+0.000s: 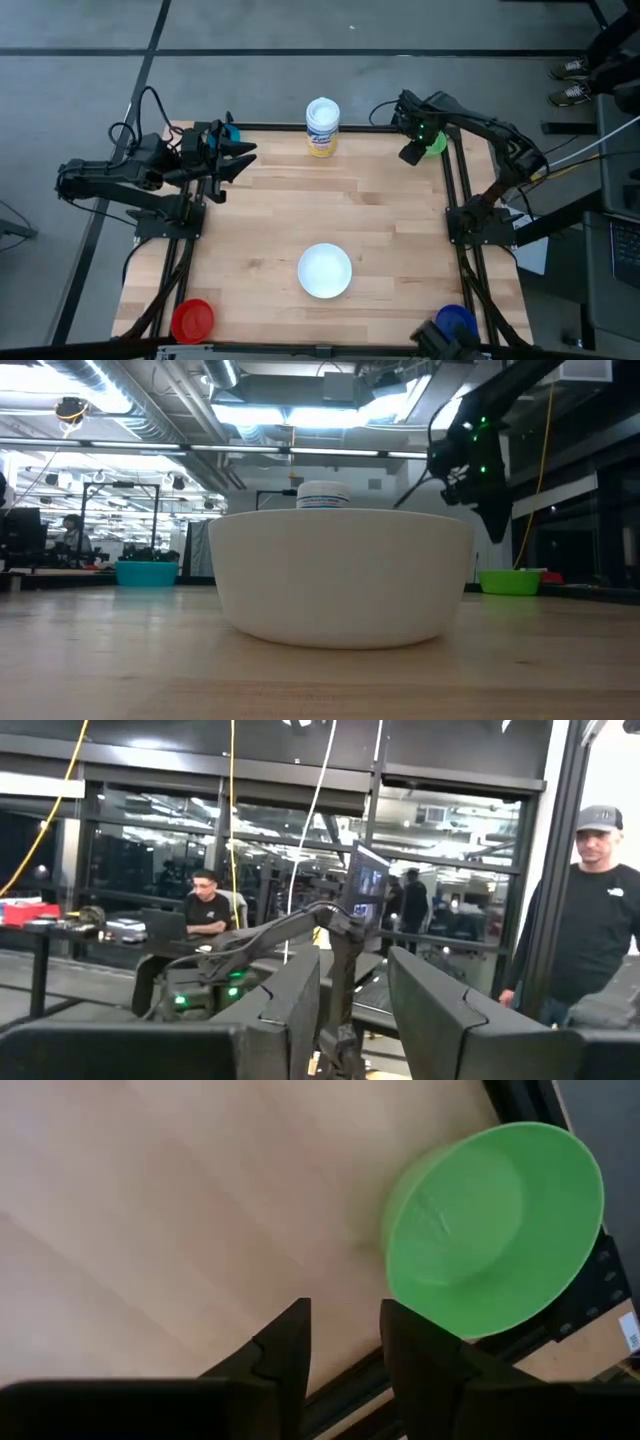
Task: Nest bowls inside each other
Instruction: Stack the green bowl on the top of the white bowl
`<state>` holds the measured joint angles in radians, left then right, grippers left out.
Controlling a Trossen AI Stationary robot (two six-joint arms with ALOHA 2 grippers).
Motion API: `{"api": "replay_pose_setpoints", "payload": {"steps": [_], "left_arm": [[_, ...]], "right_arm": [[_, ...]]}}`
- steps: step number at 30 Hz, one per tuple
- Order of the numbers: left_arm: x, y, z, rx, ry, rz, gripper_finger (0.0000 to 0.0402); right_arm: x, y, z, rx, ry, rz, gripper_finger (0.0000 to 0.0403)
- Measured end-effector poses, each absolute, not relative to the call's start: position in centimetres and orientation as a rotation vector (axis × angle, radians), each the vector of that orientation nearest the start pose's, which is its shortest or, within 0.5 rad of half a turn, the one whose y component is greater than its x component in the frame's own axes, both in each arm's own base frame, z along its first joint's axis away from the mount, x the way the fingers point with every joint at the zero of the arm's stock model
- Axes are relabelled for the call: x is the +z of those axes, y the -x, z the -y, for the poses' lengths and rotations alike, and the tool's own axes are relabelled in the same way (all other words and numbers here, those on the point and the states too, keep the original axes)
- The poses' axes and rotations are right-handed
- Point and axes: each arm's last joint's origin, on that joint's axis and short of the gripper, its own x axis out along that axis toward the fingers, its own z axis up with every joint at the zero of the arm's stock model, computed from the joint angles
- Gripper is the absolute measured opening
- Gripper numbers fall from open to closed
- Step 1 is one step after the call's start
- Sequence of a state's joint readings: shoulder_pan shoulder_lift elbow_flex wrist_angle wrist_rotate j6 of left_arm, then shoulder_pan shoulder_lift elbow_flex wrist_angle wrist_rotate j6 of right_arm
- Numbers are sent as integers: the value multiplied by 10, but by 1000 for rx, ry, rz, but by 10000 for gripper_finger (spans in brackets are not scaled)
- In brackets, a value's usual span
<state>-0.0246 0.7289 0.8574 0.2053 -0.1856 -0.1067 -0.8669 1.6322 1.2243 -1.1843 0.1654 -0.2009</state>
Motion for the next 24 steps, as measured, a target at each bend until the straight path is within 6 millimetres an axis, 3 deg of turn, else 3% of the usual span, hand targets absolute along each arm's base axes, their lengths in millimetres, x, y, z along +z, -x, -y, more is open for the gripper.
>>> {"api": "replay_pose_setpoints", "payload": {"steps": [13, 24], "left_arm": [[401, -155, -2, 138, 181, 340, 116], [399, -161, -1, 132, 219, 339, 116]], "right_arm": [[205, -159, 257, -652, -589, -1516, 160], [179, -165, 271, -634, -605, -1515, 132]]}}
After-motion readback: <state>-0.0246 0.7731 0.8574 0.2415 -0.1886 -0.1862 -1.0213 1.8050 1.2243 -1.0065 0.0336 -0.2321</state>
